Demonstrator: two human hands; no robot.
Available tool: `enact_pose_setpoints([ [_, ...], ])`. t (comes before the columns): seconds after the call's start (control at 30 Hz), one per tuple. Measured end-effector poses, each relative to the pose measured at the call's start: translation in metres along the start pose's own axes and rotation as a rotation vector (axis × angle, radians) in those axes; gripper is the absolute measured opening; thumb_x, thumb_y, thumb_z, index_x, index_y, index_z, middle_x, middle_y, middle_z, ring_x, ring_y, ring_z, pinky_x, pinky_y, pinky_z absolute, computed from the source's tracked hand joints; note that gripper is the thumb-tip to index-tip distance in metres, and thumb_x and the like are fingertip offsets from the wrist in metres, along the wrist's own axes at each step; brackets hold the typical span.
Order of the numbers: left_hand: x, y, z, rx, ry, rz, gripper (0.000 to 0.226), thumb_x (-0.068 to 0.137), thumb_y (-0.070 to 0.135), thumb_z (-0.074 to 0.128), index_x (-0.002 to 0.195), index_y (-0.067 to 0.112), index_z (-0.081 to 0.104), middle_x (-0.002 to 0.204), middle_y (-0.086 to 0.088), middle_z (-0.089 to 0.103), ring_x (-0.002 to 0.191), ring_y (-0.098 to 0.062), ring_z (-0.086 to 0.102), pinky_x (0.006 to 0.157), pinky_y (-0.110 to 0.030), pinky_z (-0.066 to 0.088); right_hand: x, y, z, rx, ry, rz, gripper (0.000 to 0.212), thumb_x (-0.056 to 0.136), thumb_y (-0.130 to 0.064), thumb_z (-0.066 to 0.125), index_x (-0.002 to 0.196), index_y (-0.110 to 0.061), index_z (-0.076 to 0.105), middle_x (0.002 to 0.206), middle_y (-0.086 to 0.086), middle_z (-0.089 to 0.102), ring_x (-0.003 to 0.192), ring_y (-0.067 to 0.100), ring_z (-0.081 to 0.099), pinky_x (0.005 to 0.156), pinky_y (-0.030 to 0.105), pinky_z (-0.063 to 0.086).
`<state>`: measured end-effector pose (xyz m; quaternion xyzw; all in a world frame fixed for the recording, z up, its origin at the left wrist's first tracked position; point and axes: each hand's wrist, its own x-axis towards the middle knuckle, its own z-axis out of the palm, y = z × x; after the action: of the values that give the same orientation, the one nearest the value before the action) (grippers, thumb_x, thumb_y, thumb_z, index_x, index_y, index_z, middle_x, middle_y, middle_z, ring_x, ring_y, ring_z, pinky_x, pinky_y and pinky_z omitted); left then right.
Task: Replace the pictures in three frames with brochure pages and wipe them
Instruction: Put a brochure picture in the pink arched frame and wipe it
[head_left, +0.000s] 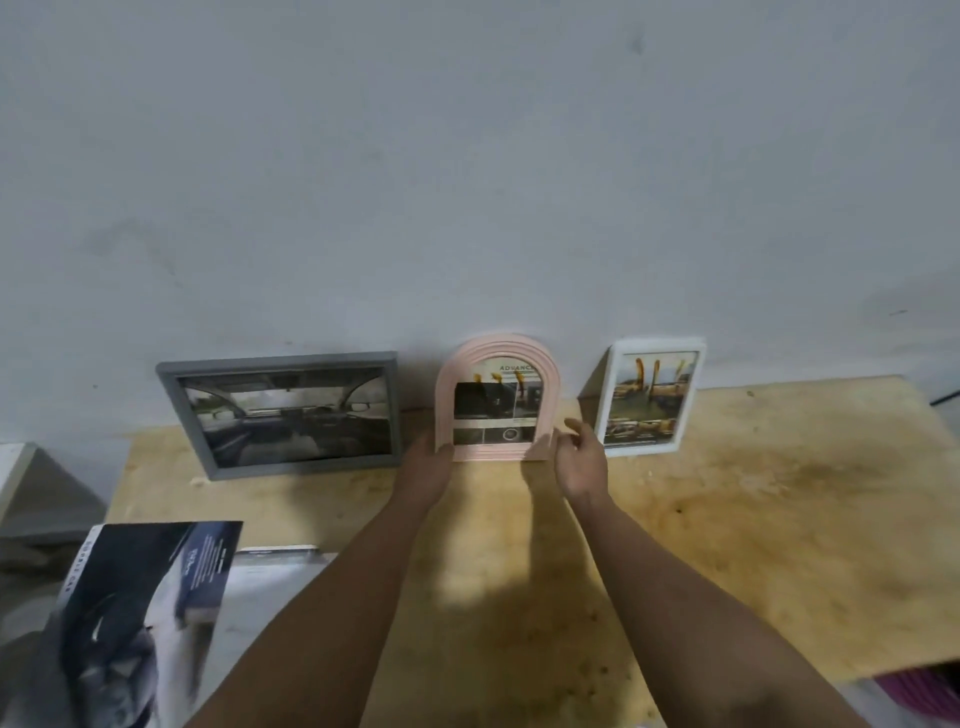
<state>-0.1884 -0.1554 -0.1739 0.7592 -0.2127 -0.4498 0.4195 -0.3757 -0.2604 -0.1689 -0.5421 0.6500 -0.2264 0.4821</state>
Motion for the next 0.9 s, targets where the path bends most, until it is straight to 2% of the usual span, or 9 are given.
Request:
enact_pose_setpoints([
  [0.1, 0.019, 0.003, 0.024, -0.063, 0.083, -0.071, 0.041, 0.102, 0.027, 0.05, 0.141, 0.018, 0.049, 0.122, -0.006, 0.057, 0.109, -0.03, 0.058, 0.099, -0.052, 0.051, 0.032, -0.014, -0.006, 0.074, -0.055, -0.005, 0.043, 0.108, -0.023, 0.047, 0.151, -0.018, 0.046, 0.147, 0.006, 0.054, 0.127, 0.022, 0.053, 0.104, 0.03, 0.042],
  [0.17, 0.032, 0.004, 0.034, -0.066, 0.149, -0.098, 0.041, 0.101, 0.032, 0.051, 0.14, 0.018, 0.05, 0.12, -0.006, 0.057, 0.108, -0.032, 0.058, 0.098, -0.054, 0.051, 0.047, -0.02, -0.006, 0.094, -0.13, -0.001, 0.046, 0.109, -0.026, 0.045, 0.155, -0.022, 0.041, 0.149, 0.003, 0.05, 0.128, 0.021, 0.051, 0.108, 0.033, 0.043],
  [0.27, 0.037, -0.001, 0.04, -0.081, 0.213, -0.081, 0.039, 0.1, 0.034, 0.049, 0.136, 0.021, 0.054, 0.115, -0.002, 0.058, 0.103, -0.03, 0.059, 0.092, -0.05, 0.053, 0.056, -0.02, -0.006, 0.067, -0.221, -0.008, 0.043, 0.109, -0.027, 0.043, 0.151, -0.017, 0.047, 0.14, 0.002, 0.056, 0.123, 0.02, 0.054, 0.107, 0.034, 0.044],
  [0.33, 0.031, -0.011, 0.04, -0.043, 0.241, -0.025, 0.026, 0.101, 0.033, 0.046, 0.119, 0.02, 0.061, 0.104, -0.001, 0.063, 0.094, -0.024, 0.061, 0.078, -0.038, 0.053, 0.053, -0.012, -0.01, 0.051, -0.225, -0.009, 0.037, 0.11, -0.029, 0.041, 0.14, -0.014, 0.057, 0.126, -0.001, 0.059, 0.115, 0.017, 0.056, 0.102, 0.031, 0.045],
  [0.4, 0.018, -0.02, 0.037, -0.002, 0.263, 0.019, 0.015, 0.101, 0.028, 0.047, 0.099, 0.02, 0.06, 0.089, 0.002, 0.061, 0.083, -0.019, 0.06, 0.062, -0.028, 0.042, 0.043, -0.002, -0.018, 0.048, -0.24, 0.035, 0.03, 0.109, -0.033, 0.041, 0.111, -0.018, 0.066, 0.101, 0.001, 0.064, 0.094, 0.018, 0.061, 0.081, 0.028, 0.048],
  [0.47, 0.0, -0.027, 0.034, 0.013, 0.245, 0.036, 0.011, 0.102, 0.027, 0.05, 0.1, 0.021, 0.059, 0.088, 0.009, 0.06, 0.082, -0.013, 0.059, 0.061, -0.024, 0.039, 0.032, 0.008, -0.028, 0.04, -0.292, 0.108, 0.036, 0.107, -0.041, 0.04, 0.095, -0.019, 0.065, 0.089, 0.006, 0.065, 0.084, 0.024, 0.062, 0.074, 0.031, 0.05],
  [0.6, -0.036, -0.033, 0.024, 0.043, 0.24, 0.147, 0.011, 0.103, 0.027, 0.052, 0.104, 0.026, 0.062, 0.091, 0.013, 0.064, 0.085, -0.002, 0.06, 0.064, -0.022, 0.043, 0.016, 0.023, -0.037, 0.065, -0.432, 0.286, 0.044, 0.103, -0.057, 0.043, 0.117, -0.022, 0.066, 0.117, 0.009, 0.069, 0.105, 0.027, 0.064, 0.098, 0.051, 0.052],
  [0.77, -0.072, -0.018, 0.015, 0.144, 0.301, 0.284, 0.01, 0.102, 0.028, 0.055, 0.105, 0.023, 0.062, 0.088, 0.01, 0.067, 0.078, -0.003, 0.063, 0.062, -0.022, 0.045, 0.002, 0.018, -0.045, 0.026, -0.439, 0.224, 0.057, 0.102, -0.06, 0.044, 0.137, -0.018, 0.059, 0.131, 0.006, 0.063, 0.115, 0.029, 0.06, 0.097, 0.051, 0.052],
  [0.9, -0.099, -0.014, 0.016, 0.301, 0.35, 0.406, 0.006, 0.1, 0.03, 0.057, 0.105, 0.027, 0.059, 0.091, 0.013, 0.066, 0.079, -0.007, 0.064, 0.062, -0.03, 0.054, 0.001, 0.012, -0.05, 0.063, -0.425, 0.194, 0.051, 0.106, -0.053, 0.04, 0.136, -0.019, 0.061, 0.131, 0.006, 0.062, 0.117, 0.029, 0.059, 0.102, 0.052, 0.05],
])
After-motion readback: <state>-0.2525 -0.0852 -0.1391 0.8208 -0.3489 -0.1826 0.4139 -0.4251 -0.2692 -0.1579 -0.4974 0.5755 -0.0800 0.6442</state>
